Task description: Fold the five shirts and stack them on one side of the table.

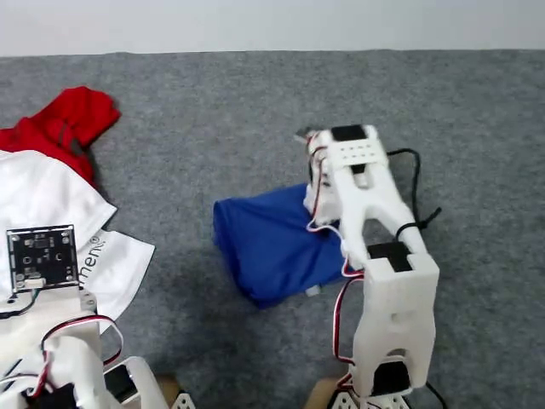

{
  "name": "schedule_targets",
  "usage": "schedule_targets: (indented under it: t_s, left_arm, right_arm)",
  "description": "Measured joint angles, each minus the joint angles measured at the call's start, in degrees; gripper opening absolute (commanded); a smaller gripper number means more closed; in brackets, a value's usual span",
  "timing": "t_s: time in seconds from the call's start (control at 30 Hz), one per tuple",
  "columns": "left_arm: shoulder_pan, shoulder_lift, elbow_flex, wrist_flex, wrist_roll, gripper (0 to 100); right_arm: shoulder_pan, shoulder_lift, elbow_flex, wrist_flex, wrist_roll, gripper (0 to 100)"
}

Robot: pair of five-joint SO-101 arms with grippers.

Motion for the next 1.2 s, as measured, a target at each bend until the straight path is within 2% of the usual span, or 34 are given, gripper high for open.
schedule_targets:
  t_s: [0.17, 0.33, 0.47, 0.57, 0.7, 0.8, 0.9, 1.07, 1.2]
  left_arm:
    - [0.0, 0.0, 0.0, 0.0, 0.0, 0]
    - [0.0, 0.0, 0.0, 0.0, 0.0, 0]
    - [0.0, 0.0, 0.0, 0.0, 0.0, 0]
    - [0.0, 0.0, 0.0, 0.0, 0.0, 0]
    - [0.0, 0.0, 0.0, 0.0, 0.0, 0]
    - [0.0, 0.0, 0.0, 0.0, 0.0, 0]
    - [0.0, 0.0, 0.0, 0.0, 0.0, 0]
    - [0.0, 0.0, 0.1, 0.0, 0.0, 0]
    - [0.0, 0.0, 0.1, 0.0, 0.0, 0]
  right_arm:
    - [0.5, 0.0, -7.9, -0.2, 11.7, 0.9]
    - [0.4, 0.0, -11.3, -4.9, 22.7, 0.9]
    - [-1.2, 0.6, -11.3, -9.2, 29.7, 1.0]
    - [-3.4, 1.8, -11.3, -9.9, 32.4, 2.9]
    - [-4.7, 1.8, -11.3, -10.0, 32.6, 16.5]
    - [-4.7, 1.5, -11.3, -10.0, 27.8, 22.3]
    - [-4.7, -0.1, -11.3, -9.2, 24.1, 22.5]
    - [-4.8, -4.5, -11.3, -5.5, 22.3, 22.4]
    - [-5.8, -8.4, -11.3, 1.1, 15.0, 18.1]
